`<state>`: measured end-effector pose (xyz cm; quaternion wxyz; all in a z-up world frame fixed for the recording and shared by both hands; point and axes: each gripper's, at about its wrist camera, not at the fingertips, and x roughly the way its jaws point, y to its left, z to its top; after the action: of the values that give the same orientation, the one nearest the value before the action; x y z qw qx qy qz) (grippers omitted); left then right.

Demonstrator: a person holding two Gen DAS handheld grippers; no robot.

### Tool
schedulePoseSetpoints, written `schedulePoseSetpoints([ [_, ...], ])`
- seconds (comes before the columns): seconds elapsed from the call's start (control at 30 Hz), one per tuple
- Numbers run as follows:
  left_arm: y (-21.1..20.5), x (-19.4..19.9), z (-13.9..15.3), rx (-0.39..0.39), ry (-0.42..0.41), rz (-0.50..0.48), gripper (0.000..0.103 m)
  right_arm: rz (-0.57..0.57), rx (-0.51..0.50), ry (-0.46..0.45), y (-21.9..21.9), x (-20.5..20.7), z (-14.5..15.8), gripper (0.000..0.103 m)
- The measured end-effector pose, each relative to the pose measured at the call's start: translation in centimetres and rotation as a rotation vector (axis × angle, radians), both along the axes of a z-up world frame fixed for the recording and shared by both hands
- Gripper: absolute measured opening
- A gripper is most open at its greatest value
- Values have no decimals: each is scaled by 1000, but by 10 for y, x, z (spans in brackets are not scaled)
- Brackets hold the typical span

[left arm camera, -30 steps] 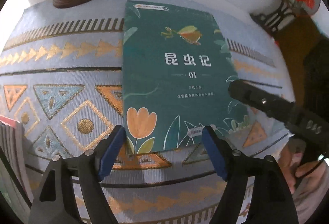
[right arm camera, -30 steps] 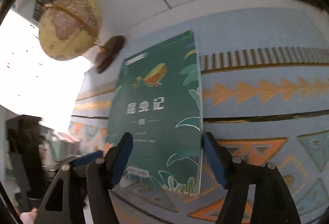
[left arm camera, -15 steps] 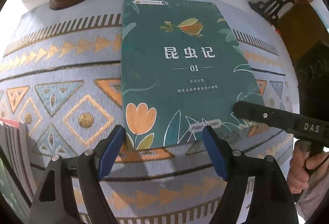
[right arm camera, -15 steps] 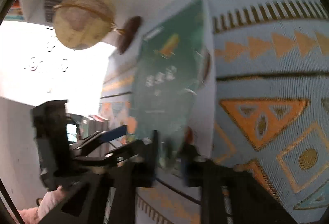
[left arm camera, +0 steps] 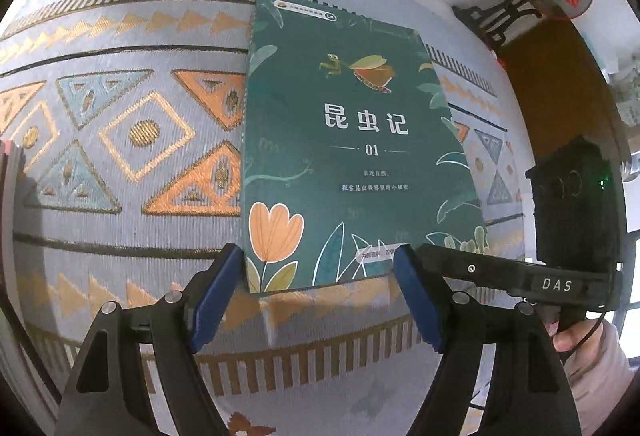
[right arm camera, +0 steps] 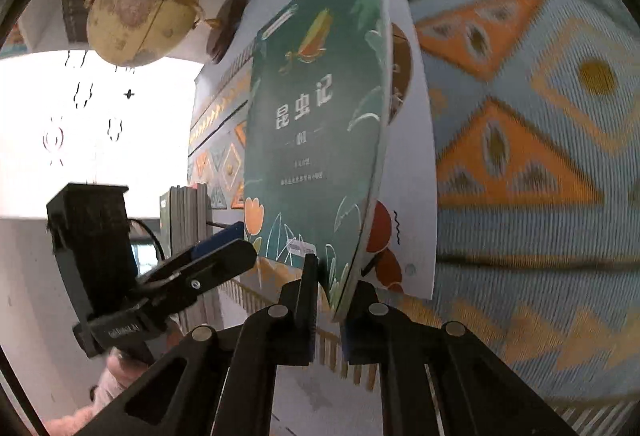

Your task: Organize books

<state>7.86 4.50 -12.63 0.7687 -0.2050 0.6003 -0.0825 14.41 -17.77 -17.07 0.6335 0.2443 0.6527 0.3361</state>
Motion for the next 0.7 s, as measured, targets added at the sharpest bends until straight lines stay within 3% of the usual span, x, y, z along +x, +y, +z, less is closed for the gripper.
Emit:
schedulePoseSetpoints([
  [0.37,-12,-21,3,12,1,-33,75,42,-78,-37,14,-26,7,9],
  [0.7,-25,-72,-1,21,-3,-70,75,122,-117,-33,8,-86,6,8],
])
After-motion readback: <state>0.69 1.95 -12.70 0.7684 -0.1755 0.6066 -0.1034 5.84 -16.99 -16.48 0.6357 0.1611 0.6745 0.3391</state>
